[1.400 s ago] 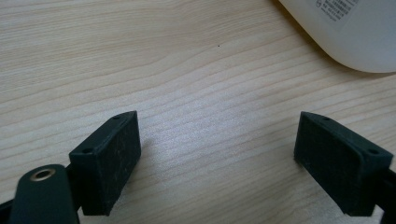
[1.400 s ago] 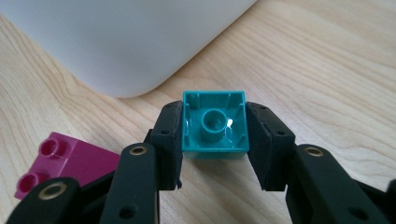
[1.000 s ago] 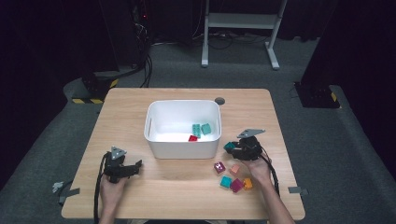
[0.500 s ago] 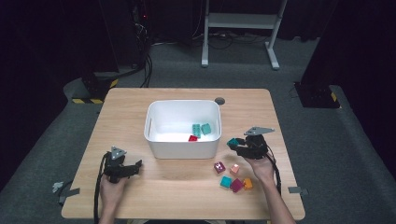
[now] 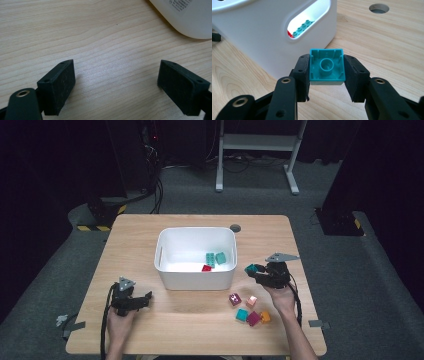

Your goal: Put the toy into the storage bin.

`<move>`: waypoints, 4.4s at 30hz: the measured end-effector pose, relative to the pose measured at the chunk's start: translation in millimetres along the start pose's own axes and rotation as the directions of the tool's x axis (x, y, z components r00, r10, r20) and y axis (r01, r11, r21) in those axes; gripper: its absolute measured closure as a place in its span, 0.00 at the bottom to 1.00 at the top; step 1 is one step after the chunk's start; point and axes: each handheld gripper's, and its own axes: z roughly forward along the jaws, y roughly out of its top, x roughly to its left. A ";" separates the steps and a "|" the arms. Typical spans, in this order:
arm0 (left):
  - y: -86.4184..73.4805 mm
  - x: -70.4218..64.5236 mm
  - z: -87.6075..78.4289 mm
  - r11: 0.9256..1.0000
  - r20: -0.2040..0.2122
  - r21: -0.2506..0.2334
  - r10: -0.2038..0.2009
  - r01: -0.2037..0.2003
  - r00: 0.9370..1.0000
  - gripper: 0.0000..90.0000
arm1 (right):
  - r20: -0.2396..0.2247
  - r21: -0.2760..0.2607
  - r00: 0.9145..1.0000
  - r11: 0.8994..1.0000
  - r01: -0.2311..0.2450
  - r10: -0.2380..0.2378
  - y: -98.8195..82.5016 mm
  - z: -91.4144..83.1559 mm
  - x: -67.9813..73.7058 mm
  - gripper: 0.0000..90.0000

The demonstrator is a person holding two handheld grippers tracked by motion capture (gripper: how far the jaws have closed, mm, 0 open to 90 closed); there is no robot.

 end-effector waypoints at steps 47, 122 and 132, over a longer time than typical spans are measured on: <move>0.0 -0.2 -0.1 1.000 -0.001 -0.001 0.000 0.000 1.000 0.16 | -0.077 -0.145 0.997 0.989 0.013 -0.025 59.1 -30.8 27.2 0.65; 0.0 0.0 0.0 1.000 0.001 -0.001 0.000 0.000 1.000 0.16 | -0.158 -0.066 0.979 0.990 0.123 -0.132 112.0 40.4 89.1 0.40; 0.0 0.1 0.0 1.000 0.001 0.000 0.000 0.000 1.000 0.16 | -0.125 -0.128 0.985 0.987 0.100 -0.116 91.4 5.3 75.5 0.42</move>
